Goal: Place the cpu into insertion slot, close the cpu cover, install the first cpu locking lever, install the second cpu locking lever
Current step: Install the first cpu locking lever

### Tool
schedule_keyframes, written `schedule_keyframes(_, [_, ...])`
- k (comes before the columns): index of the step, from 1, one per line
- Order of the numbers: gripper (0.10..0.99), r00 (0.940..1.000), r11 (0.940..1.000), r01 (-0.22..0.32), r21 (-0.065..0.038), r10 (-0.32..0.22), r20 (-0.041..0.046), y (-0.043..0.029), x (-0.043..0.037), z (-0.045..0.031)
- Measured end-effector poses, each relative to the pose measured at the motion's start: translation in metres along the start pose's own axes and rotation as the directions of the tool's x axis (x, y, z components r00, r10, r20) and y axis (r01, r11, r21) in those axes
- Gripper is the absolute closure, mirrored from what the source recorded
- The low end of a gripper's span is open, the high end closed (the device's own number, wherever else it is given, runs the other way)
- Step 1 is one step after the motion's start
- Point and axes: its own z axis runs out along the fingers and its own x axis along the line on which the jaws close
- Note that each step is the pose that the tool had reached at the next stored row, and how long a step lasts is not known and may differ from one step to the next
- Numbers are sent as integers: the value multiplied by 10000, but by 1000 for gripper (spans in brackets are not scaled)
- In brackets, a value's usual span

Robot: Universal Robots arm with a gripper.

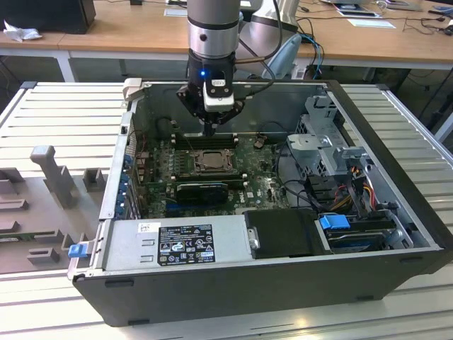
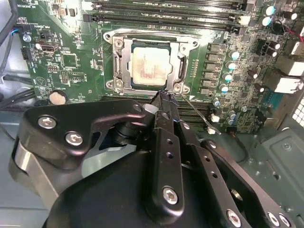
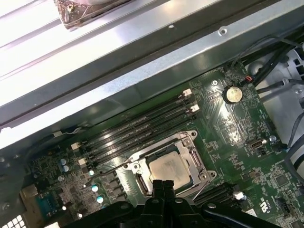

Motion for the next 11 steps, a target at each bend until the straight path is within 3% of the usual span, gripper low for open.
schedule_keyframes(6, [980,9978,9978,669,6,-669,-29,0,0,0])
schedule_keyframes(11, [980,9844,9844,1757,15,-1757,-77,0,0,1])
